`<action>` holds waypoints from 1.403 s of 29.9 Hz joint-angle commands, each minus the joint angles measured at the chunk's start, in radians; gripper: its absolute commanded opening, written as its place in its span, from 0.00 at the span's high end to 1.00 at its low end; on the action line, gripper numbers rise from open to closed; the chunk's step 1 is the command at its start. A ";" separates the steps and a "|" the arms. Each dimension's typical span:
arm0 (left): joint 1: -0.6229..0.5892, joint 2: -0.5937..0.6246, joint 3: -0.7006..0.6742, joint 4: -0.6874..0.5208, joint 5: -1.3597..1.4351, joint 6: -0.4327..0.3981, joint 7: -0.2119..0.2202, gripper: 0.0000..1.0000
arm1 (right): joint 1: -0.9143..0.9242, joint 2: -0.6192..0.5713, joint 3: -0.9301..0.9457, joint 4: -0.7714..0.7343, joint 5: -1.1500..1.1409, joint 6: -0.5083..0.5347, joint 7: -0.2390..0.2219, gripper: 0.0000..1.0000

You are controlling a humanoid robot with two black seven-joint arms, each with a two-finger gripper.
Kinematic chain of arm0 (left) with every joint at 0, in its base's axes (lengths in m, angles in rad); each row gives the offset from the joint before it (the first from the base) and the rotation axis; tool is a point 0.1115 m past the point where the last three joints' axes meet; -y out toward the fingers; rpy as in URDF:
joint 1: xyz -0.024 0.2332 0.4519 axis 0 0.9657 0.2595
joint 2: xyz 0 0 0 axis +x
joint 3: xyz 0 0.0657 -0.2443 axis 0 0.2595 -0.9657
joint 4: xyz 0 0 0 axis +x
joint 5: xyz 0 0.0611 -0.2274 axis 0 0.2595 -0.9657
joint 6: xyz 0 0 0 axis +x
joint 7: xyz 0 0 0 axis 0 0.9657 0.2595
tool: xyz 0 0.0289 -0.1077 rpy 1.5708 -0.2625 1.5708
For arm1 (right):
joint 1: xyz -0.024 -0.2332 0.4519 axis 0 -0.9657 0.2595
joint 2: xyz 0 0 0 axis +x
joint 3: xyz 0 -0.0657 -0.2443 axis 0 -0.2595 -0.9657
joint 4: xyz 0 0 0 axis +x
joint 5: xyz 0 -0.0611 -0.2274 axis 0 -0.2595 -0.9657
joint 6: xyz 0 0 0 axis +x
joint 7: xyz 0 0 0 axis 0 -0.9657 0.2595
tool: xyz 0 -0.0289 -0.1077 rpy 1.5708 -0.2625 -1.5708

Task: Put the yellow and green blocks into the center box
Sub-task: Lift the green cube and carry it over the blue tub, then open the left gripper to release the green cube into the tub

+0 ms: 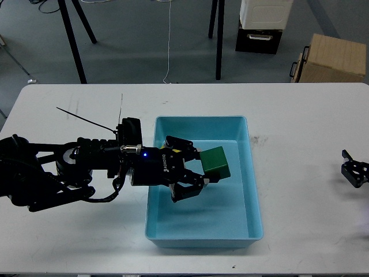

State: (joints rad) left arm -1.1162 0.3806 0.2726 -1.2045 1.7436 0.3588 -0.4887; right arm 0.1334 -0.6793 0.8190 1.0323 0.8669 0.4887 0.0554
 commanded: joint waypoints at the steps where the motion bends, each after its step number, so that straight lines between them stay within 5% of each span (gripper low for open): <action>1: 0.001 -0.008 0.000 0.000 -0.006 -0.001 0.000 0.00 | 0.000 0.000 0.002 0.000 0.000 0.000 0.000 0.00; 15: 0.006 -0.008 -0.007 0.034 -0.007 -0.008 0.000 0.01 | 0.002 0.000 0.003 0.002 0.000 0.000 0.000 0.00; 20: 0.004 -0.005 -0.007 0.042 -0.006 -0.003 0.000 0.36 | 0.003 0.000 0.002 0.002 0.000 0.000 0.000 0.00; 25: 0.004 -0.008 -0.006 0.091 0.004 0.008 0.000 0.57 | 0.003 0.000 0.003 0.002 0.000 0.000 0.000 0.00; 31: -0.002 -0.008 -0.006 0.099 0.007 0.008 0.000 0.60 | 0.005 0.000 0.002 0.002 0.000 0.000 0.000 0.00; 34: 0.002 -0.009 -0.009 0.099 -0.002 0.009 0.000 0.48 | 0.005 0.000 0.002 0.002 0.000 0.000 0.000 0.00; 37: 0.010 -0.023 -0.033 0.099 -0.013 0.014 0.000 0.05 | 0.005 0.000 0.002 0.000 0.000 0.000 0.000 0.00; 42: 0.039 -0.042 -0.069 0.094 -0.035 0.008 0.000 0.00 | 0.006 0.000 0.002 0.002 0.000 0.000 0.000 0.00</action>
State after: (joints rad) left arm -1.0869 0.3458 0.2185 -1.1075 1.7218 0.3720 -0.4887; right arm 0.1381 -0.6796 0.8206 1.0328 0.8667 0.4887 0.0552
